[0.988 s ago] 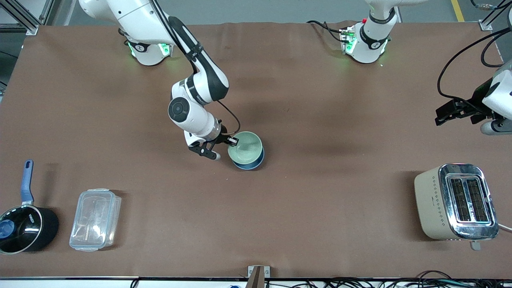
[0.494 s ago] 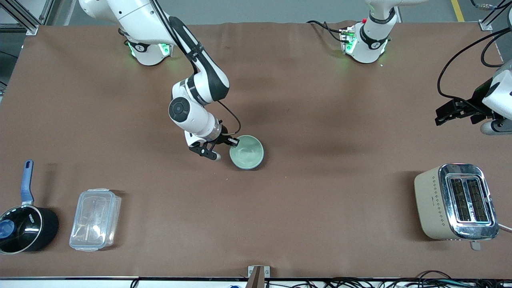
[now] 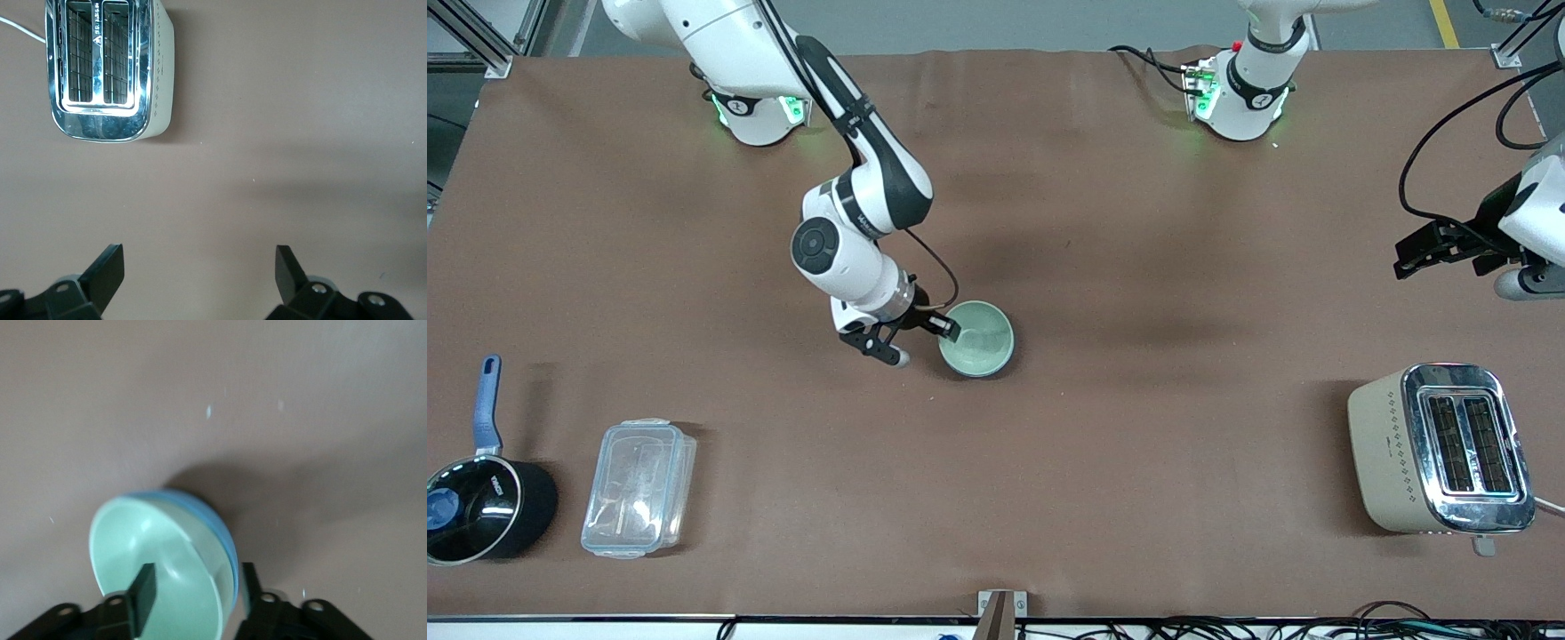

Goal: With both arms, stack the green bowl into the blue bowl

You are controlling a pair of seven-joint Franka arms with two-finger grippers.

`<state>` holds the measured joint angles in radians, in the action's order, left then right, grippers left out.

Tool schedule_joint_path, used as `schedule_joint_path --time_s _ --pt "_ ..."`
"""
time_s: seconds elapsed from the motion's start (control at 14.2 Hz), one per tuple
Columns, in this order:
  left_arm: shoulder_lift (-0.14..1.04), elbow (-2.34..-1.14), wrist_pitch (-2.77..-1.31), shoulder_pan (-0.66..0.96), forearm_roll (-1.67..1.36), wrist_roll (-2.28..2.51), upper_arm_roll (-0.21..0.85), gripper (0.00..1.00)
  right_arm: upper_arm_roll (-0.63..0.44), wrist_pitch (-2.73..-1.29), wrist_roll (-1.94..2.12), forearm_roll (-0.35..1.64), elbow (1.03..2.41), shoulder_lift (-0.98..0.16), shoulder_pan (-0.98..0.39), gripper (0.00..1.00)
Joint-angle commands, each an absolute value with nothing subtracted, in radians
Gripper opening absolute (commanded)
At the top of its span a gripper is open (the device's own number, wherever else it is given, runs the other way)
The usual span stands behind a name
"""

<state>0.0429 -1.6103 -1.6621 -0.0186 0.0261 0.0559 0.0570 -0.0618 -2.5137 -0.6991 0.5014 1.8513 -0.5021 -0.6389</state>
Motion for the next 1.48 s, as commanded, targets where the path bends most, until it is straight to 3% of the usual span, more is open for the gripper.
schedule_joint_path --time_s 0.0,0.14,0.56,0.78,0.92,1.2,1.41 --pt "0.028 -1.614 -1.658 -0.02 0.025 0.012 0.055 1.0 -0.133 -2.443 -0.709 0.375 1.844 -0.424 -0.634 0.92" --pt "0.02 -1.615 -1.658 -0.02 0.02 0.009 0.055 1.0 -0.199 -2.349 -0.709 0.257 1.813 -0.379 -0.632 1.0" --pt "-0.023 -1.618 -1.658 -0.017 -0.017 0.012 0.063 1.0 -0.383 -2.086 -0.591 0.034 1.749 -0.218 -0.626 1.0" --pt "-0.034 -1.618 -1.652 -0.014 -0.023 0.009 0.066 1.0 -0.382 -1.987 -0.451 0.031 1.75 -0.114 -0.525 1.0" --pt "-0.032 -1.614 -1.644 -0.012 -0.021 0.006 0.066 1.0 -0.323 -1.936 -0.411 0.005 1.75 -0.042 -0.424 1.0" --pt "-0.028 -1.606 -1.643 -0.011 -0.014 0.003 0.064 1.0 -0.048 -1.801 -0.368 -0.04 1.741 0.06 -0.119 1.0" --pt "-0.025 -1.595 -1.631 -0.011 -0.011 0.005 0.064 1.0 0.03 -1.636 -0.266 -0.04 1.652 0.078 -0.005 1.0"
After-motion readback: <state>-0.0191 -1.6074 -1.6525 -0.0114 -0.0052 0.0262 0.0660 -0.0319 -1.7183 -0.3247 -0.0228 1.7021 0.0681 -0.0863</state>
